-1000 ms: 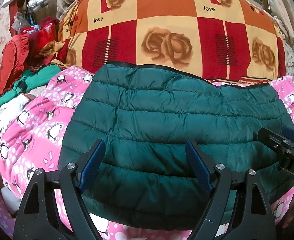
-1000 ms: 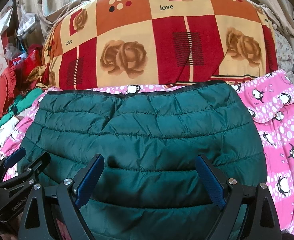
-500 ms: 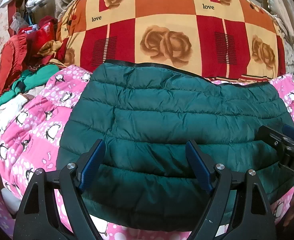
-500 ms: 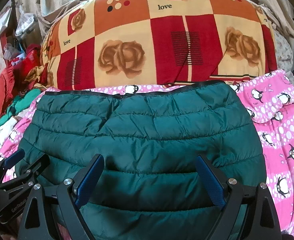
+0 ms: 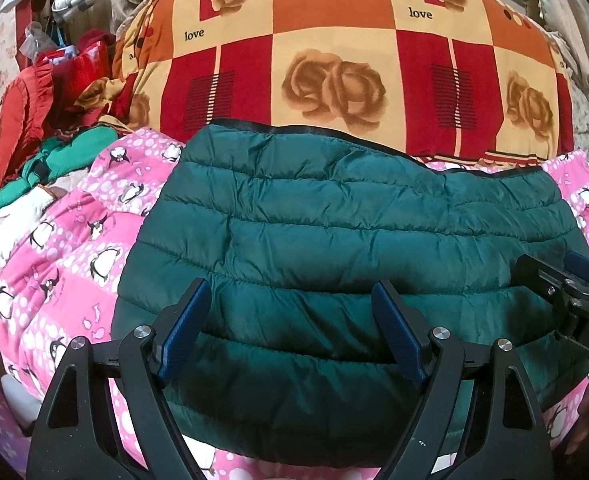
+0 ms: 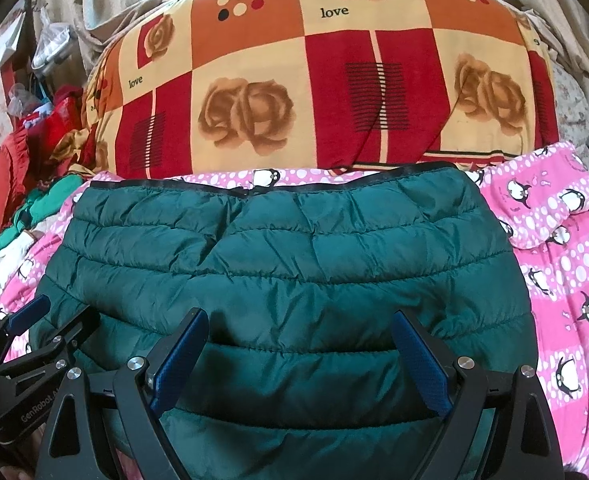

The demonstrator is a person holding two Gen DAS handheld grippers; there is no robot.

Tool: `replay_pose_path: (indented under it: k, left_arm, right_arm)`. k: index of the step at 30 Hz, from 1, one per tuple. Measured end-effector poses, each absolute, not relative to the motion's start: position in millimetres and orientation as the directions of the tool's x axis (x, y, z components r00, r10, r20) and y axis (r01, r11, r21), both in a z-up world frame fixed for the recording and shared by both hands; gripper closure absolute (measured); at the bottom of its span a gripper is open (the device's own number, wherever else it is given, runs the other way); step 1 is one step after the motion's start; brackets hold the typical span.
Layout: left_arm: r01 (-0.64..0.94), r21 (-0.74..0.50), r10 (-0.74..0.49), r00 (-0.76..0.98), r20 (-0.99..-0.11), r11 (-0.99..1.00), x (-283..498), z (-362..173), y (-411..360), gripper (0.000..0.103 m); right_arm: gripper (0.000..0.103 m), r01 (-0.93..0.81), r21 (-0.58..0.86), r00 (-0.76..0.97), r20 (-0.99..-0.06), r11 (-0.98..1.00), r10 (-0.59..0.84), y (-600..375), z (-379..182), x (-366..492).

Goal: Fold large clothes

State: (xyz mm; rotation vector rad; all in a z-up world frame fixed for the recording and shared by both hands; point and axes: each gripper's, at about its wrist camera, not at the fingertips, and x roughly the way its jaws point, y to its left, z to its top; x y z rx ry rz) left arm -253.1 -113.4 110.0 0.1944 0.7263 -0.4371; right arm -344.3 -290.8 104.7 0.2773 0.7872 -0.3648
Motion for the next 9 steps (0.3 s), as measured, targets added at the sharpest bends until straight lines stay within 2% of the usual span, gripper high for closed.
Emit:
replay_pose_path:
  k: [9]
  left_arm:
    - [0.461,0.005,-0.339,0.66,-0.671,0.888,-248.8,106.4,-112.0,0.02]
  right_arm:
    - [0.012,0.414,0.107,0.644,-0.736,0.904,-0.207,-291.1,101.3,-341.4]
